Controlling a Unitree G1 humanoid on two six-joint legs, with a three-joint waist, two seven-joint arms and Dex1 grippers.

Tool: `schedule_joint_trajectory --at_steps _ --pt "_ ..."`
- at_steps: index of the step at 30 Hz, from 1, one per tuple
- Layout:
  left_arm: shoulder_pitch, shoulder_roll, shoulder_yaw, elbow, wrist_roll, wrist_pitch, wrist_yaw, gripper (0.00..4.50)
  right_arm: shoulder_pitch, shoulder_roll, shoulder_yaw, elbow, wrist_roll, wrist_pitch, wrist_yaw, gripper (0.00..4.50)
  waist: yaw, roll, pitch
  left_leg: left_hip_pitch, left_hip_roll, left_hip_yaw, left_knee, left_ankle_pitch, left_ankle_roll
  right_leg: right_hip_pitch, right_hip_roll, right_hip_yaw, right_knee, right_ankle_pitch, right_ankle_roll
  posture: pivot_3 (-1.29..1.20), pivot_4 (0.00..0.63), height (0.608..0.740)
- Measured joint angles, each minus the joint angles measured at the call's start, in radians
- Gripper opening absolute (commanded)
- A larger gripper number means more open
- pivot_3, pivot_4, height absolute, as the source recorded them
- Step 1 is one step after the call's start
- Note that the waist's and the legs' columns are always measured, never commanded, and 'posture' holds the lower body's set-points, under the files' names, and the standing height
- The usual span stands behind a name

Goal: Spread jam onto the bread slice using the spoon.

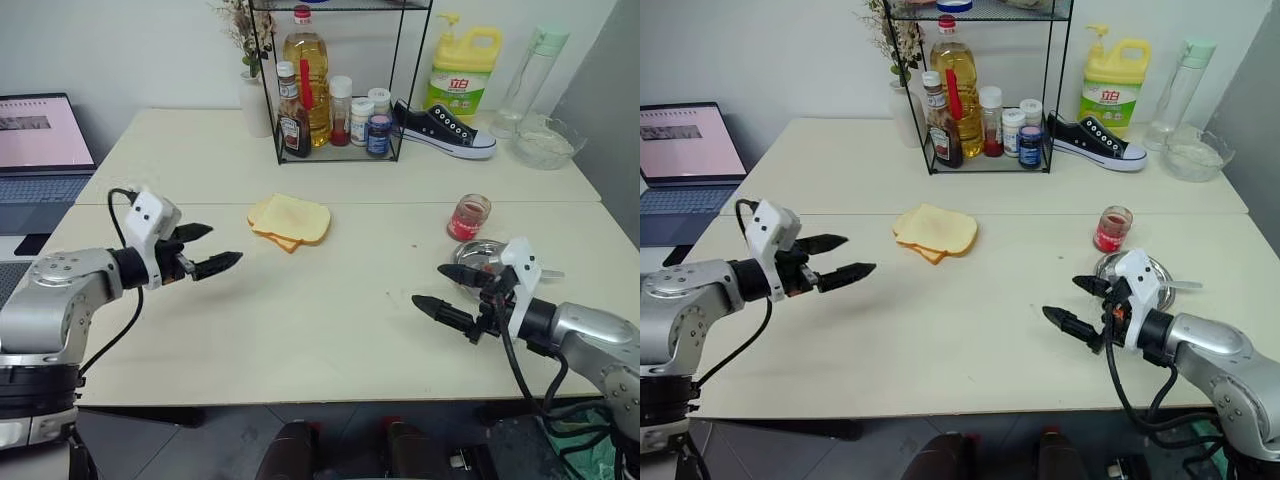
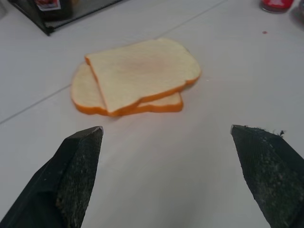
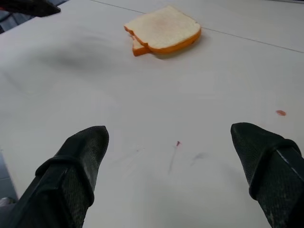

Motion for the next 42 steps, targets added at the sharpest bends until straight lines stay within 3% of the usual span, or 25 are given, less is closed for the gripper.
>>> schedule_joint_trajectory --at_steps 12,18,22,29,38,42 --pt "-0.041 -0.01 -0.017 0.017 0.04 -0.035 0.036 4.5 -0.012 -0.024 0.018 0.015 0.005 -0.017 -0.024 4.46 0.004 0.0 0.0 -0.001 0.0 0.0 0.001 0.0 0.0 -0.001 -0.002 -0.001 0.0 0.0 0.0 0.0 0.15 0.74" --pt "-0.24 -0.145 -0.097 0.235 0.16 -0.151 0.149 4.5 -0.06 -0.005 0.074 0.049 -0.024 -0.052 -0.026 4.46 0.008 -0.001 0.0 -0.001 -0.002 0.0 0.002 0.0 0.0 0.0 0.0 -0.001 0.0 0.0 0.0 0.0 0.15 0.74" --pt "-0.387 -0.259 -0.158 0.48 0.245 -0.255 0.225 4.5 -0.116 0.008 0.112 0.05 -0.028 -0.072 -0.023 4.46 0.004 -0.003 0.001 -0.002 -0.002 0.0 0.002 0.0 0.0 -0.001 0.001 -0.002 0.001 0.0 0.0 0.0 0.15 0.74" --pt "-0.586 -0.375 -0.194 0.929 0.361 -0.451 0.304 4.5 -0.117 0.015 0.144 0.052 -0.051 -0.089 -0.027 4.46 0.003 -0.004 0.002 -0.002 -0.002 0.001 0.002 0.0 0.0 -0.002 0.001 -0.001 0.001 0.0 0.0 0.0 0.15 0.74" --pt "-0.622 -0.421 -0.205 1.068 0.404 -0.532 0.271 4.5 -0.114 0.024 0.139 0.04 -0.058 -0.089 -0.064 4.46 0.002 -0.004 0.002 -0.002 -0.002 0.0 0.002 0.0 0.0 -0.002 0.002 -0.001 0.001 0.0 0.0 0.0 0.15 0.74" --pt "-0.629 -0.434 -0.192 1.1 0.403 -0.55 0.268 3.58 -0.114 0.03 0.138 0.035 -0.056 -0.086 -0.074 4.5 0.002 -0.004 0.002 -0.002 -0.002 0.001 0.002 0.0 0.0 -0.002 0.002 -0.001 0.001 0.0 0.0 0.0 0.15 0.74"
